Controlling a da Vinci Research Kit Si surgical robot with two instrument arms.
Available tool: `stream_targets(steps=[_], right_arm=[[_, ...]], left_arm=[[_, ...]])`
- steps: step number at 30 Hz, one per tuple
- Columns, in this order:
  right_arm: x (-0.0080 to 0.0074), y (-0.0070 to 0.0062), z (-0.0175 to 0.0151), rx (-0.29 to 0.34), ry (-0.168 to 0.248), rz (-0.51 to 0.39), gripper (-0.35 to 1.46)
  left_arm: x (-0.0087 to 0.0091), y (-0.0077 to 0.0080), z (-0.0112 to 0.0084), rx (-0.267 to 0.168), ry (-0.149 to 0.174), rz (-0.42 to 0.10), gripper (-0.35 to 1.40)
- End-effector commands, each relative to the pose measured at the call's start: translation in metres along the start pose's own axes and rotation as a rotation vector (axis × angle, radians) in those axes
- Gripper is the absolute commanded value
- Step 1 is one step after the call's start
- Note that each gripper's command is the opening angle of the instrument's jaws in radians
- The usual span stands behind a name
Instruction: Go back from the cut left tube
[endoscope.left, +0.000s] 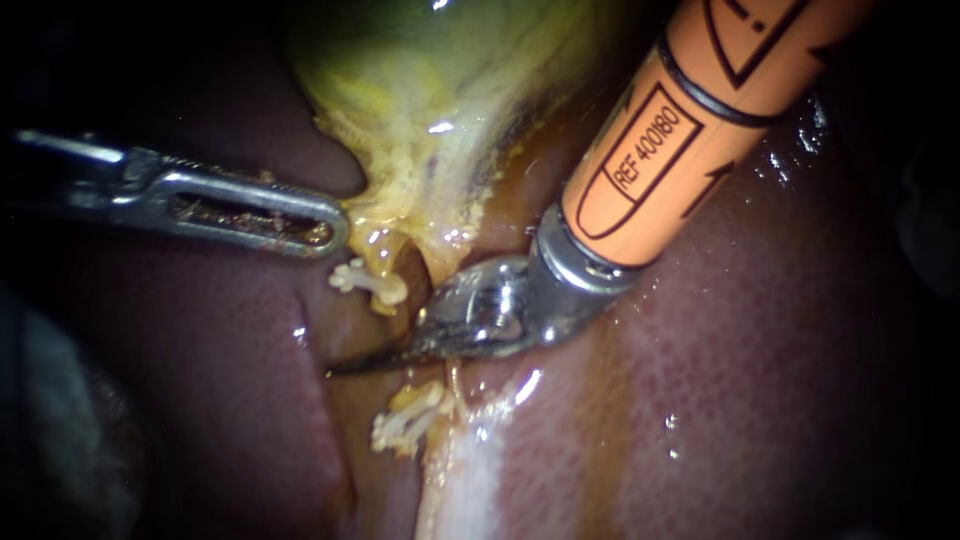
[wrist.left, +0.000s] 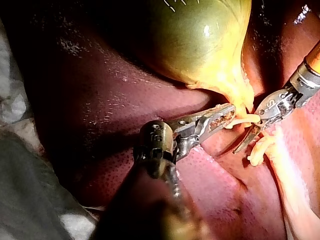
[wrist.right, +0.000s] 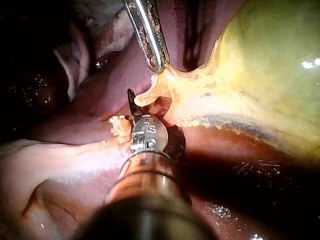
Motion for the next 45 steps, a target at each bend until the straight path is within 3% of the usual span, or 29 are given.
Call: stream_targets(steps=[1,2,3,7,9,12,21,24,30,37,45], right_arm=[[0.0,0.0,0.0,-0.01,0.007,0.0,-0.35],[0.0,0.0,0.0,-0.03,0.021,0.0,-0.32],[0.0001,0.0,-0.0001,-0.052,0.036,0.0,0.02],[0.0003,0.0,-0.0003,-0.095,0.068,0.008,0.83],[0.0004,-0.0001,-0.0003,-0.101,0.072,0.009,1.03],[0.0005,-0.0001,-0.0002,-0.11,0.078,0.01,1.18],[0.0012,-0.001,-0.0013,-0.128,0.095,-0.024,1.3],[0.0017,-0.002,-0.0028,-0.166,0.126,-0.057,1.37],[0.0023,-0.0035,-0.0068,-0.245,0.119,-0.122,1.44],[0.0005,-0.0051,-0.0122,-0.299,0.132,-0.162,1.44],[-0.0022,-0.0059,-0.0174,-0.361,0.145,-0.216,1.44]], left_arm=[[0.0,-0.0001,0.0,0.0,0.0,0.0,-0.35],[0.0,-0.0001,0.0,0.0,0.0,0.0,-0.35],[0.0,-0.0001,0.0,-0.001,-0.001,0.0,-0.35],[0.0001,-0.0003,0.0,-0.001,-0.001,0.0,-0.35],[0.0001,-0.0004,0.0,-0.001,-0.001,0.001,-0.35],[0.0001,-0.0005,0.0,-0.001,-0.001,0.001,-0.35],[0.0001,-0.0009,-0.0001,0.0,0.0,0.002,-0.35],[0.0001,-0.0012,-0.0003,0.001,0.001,0.003,-0.35],[0.0002,-0.0015,-0.0005,0.003,0.002,0.003,-0.35],[0.0002,-0.0016,-0.0005,0.002,0.001,0.003,-0.35],[0.0001,-0.0018,-0.0006,0.002,0.001,0.004,-0.35]])
